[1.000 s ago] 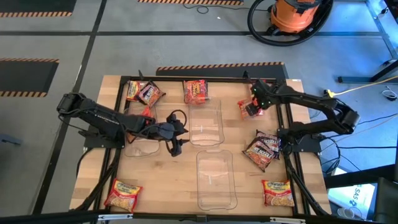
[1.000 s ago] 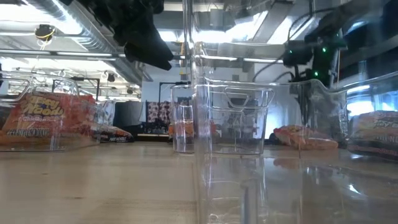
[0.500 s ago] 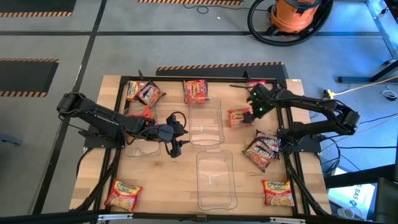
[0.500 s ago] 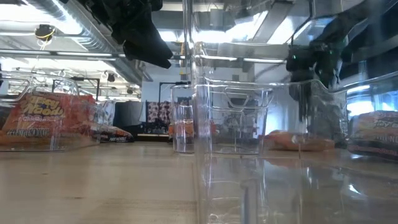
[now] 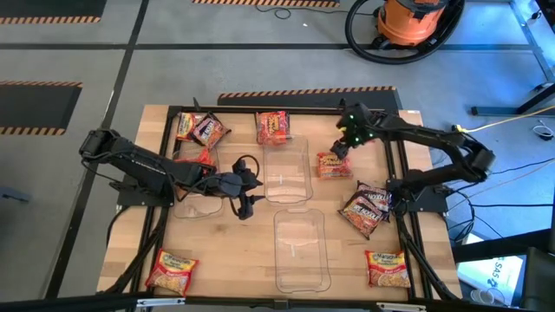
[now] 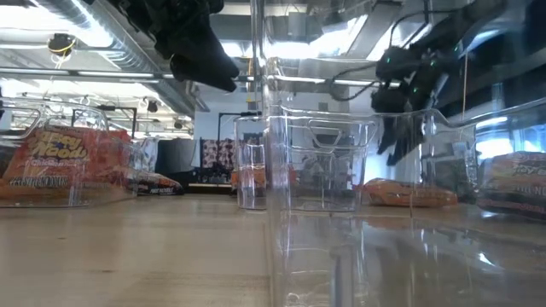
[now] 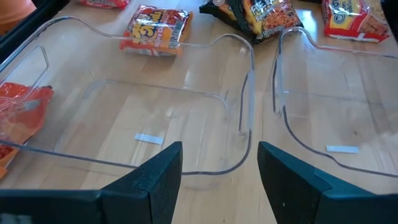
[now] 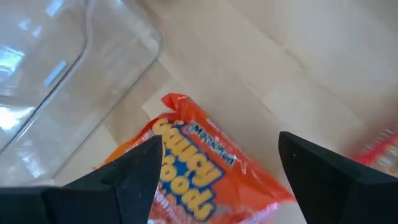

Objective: Sort Maruchan noodles
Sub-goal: Put the orange noodle pack into the top left transparent bin

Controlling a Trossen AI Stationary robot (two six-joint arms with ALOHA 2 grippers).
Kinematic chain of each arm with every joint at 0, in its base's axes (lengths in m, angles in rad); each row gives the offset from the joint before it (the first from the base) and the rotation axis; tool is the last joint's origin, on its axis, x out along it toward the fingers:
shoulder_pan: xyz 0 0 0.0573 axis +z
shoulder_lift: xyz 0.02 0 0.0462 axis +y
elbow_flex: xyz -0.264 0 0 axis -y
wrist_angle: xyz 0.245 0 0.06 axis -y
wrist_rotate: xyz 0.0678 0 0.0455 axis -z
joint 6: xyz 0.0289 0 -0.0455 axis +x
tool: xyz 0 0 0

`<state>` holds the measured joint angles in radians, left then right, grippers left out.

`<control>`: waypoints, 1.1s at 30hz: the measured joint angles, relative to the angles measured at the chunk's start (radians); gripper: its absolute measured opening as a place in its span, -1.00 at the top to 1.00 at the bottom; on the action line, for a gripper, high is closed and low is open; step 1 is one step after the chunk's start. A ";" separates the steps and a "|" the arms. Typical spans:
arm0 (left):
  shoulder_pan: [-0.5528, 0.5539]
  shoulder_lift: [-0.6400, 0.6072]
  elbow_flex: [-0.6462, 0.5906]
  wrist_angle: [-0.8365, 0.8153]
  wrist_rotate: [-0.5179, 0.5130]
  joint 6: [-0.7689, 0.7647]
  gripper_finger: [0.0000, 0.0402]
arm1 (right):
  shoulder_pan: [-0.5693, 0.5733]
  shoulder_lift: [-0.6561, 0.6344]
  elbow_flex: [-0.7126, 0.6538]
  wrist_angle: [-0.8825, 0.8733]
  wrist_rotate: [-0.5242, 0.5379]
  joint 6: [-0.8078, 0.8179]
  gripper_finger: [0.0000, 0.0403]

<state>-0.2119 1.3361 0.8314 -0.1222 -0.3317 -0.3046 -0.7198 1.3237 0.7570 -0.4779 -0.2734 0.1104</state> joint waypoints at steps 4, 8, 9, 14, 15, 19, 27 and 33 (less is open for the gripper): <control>0.000 0.000 0.000 0.001 0.000 -0.001 0.00 | -0.057 0.104 -0.001 0.009 -0.123 -0.082 -0.48; 0.000 0.000 0.000 0.001 0.000 -0.007 0.00 | -0.082 0.181 -0.001 0.004 -0.200 -0.156 -0.48; 0.000 0.000 0.000 0.001 0.000 -0.007 0.00 | -0.082 0.196 -0.001 0.005 -0.218 -0.171 -0.48; 0.000 0.000 0.000 0.002 0.000 -0.007 0.00 | -0.078 0.262 -0.001 0.004 -0.302 -0.222 -0.48; 0.000 0.000 0.000 0.003 0.000 -0.008 0.00 | -0.078 0.272 -0.001 -0.002 -0.313 -0.223 -0.48; 0.000 0.000 0.000 0.003 0.000 -0.008 0.00 | -0.079 0.298 -0.001 -0.030 -0.354 -0.248 -0.40; 0.000 0.000 0.000 0.004 0.000 -0.007 0.00 | -0.079 0.331 0.000 -0.063 -0.435 -0.277 0.21; 0.000 0.000 0.000 0.004 0.000 -0.007 0.00 | -0.079 0.334 0.000 -0.064 -0.452 -0.302 0.63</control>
<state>-0.2119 1.3361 0.8314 -0.1177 -0.3317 -0.3115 -0.7986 1.6576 0.7574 -0.5422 -0.7250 -0.1918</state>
